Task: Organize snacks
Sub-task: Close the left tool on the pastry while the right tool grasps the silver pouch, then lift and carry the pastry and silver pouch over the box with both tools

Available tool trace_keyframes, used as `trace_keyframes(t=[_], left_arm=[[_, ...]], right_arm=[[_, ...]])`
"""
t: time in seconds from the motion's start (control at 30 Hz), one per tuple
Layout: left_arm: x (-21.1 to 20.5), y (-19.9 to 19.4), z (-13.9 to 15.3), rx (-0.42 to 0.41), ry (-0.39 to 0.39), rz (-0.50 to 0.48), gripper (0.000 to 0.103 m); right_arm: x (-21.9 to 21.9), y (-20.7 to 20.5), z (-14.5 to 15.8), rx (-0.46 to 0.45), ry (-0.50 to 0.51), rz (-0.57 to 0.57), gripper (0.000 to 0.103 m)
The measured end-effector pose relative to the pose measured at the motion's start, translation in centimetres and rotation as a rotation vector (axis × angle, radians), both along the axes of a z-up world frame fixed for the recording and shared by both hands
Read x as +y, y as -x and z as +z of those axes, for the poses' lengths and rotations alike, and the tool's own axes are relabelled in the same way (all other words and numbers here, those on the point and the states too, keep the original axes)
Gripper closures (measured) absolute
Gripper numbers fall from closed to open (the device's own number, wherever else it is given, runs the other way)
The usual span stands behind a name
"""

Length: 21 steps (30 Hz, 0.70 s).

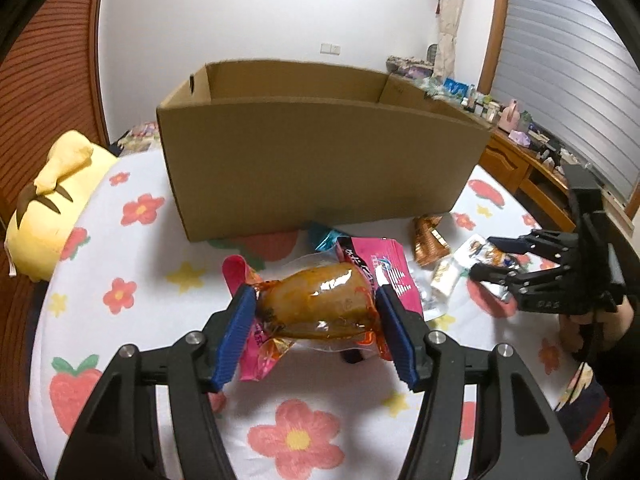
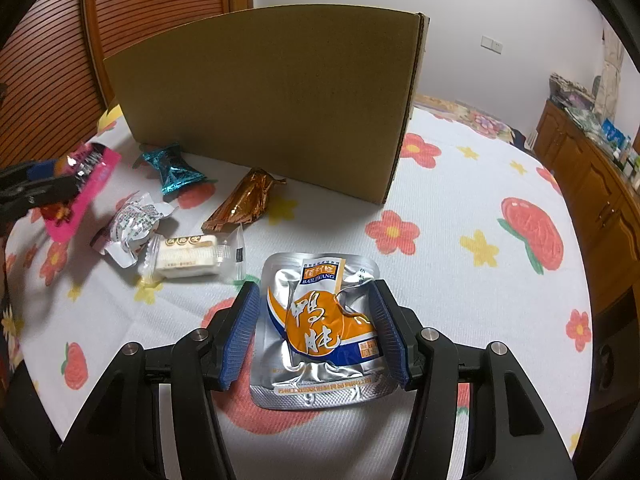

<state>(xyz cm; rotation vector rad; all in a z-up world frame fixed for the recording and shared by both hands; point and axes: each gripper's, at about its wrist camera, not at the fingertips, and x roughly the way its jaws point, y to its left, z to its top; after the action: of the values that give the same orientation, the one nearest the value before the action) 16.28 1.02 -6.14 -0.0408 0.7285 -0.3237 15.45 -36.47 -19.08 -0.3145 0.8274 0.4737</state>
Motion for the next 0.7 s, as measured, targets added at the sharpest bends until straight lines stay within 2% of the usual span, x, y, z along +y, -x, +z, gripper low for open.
trace_keyframes(t=[0.2,0.27,0.33,0.4,0.7], left_arm=[[-0.6,0.5,1.4,-0.031,0.004,-0.014,0.042],[-0.6,0.5,1.6,-0.034,0.006,-0.015,0.042],[-0.7,0.6,1.7,-0.037,0.008,-0.018,0.042],[-0.8,0.7,1.7,-0.038,0.004,-0.020,0.042],[-1.0,0.8,1.7,-0.034,0.004,-0.018,0.042]], right_arm=[[0.0,0.2,0.1,0.005,0.000,-0.003,0.047],[0.0,0.3,0.1,0.002,-0.007,-0.012,0.051],[-0.3,0.4,0.5,-0.001,-0.024,-0.024,0.065],[-0.5,0.3,0.5,0.026,-0.039,-0.013,0.065],[0.9,1.2,0.5,0.014,-0.001,0.017,0.066]])
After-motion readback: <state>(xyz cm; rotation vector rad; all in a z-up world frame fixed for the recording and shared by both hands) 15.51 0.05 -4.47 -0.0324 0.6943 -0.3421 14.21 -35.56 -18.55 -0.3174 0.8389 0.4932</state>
